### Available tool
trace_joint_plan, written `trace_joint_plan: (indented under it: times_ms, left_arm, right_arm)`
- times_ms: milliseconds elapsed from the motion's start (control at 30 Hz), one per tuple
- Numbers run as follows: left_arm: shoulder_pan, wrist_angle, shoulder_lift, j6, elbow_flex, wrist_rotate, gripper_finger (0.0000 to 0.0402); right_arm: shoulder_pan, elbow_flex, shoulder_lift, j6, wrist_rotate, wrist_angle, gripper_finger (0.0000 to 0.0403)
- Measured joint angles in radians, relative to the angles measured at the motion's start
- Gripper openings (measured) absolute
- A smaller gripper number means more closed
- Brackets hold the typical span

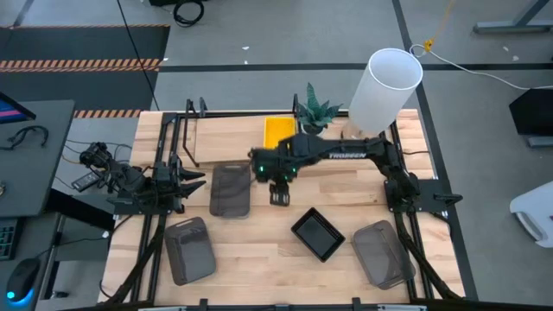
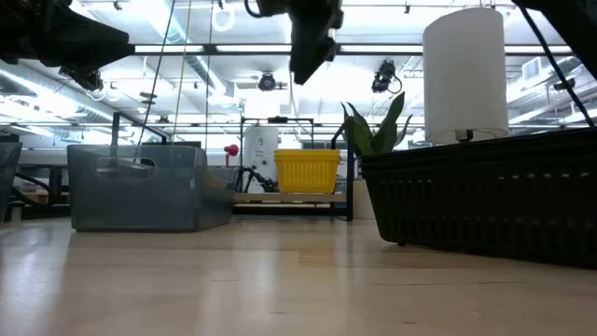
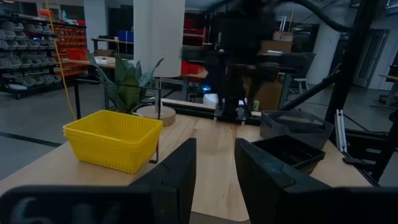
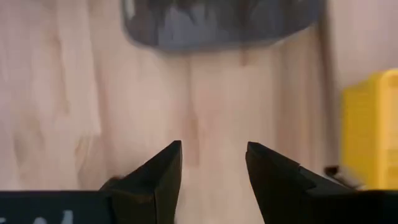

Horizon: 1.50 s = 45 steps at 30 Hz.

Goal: Stack baskets on shelf by color
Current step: Put the stacked black baskets on the shelf

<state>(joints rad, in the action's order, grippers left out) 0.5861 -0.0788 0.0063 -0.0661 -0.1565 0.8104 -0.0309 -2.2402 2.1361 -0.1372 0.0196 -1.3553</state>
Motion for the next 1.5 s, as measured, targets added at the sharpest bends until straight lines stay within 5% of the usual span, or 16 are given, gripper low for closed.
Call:
trace_joint_plan:
  times_ms: [733, 1133, 1500]
  left_arm:
    - [0.0, 0.0, 0.0, 0.0, 0.0, 0.0, 0.0117]
    - [0.0, 0.0, 0.0, 0.0, 0.0, 0.0, 0.0117]
    - [0.0, 0.0, 0.0, 0.0, 0.0, 0.0, 0.0117]
  right_arm:
    - [-0.398, 0.202, 0.005, -0.107, 0.027, -0.063, 0.0184]
    - [-0.517, 0.316, 0.005, -0.244, 0.035, -0.079, 0.0184]
    - [-0.573, 0.464, 0.005, -0.125, 0.045, -0.084, 0.0184]
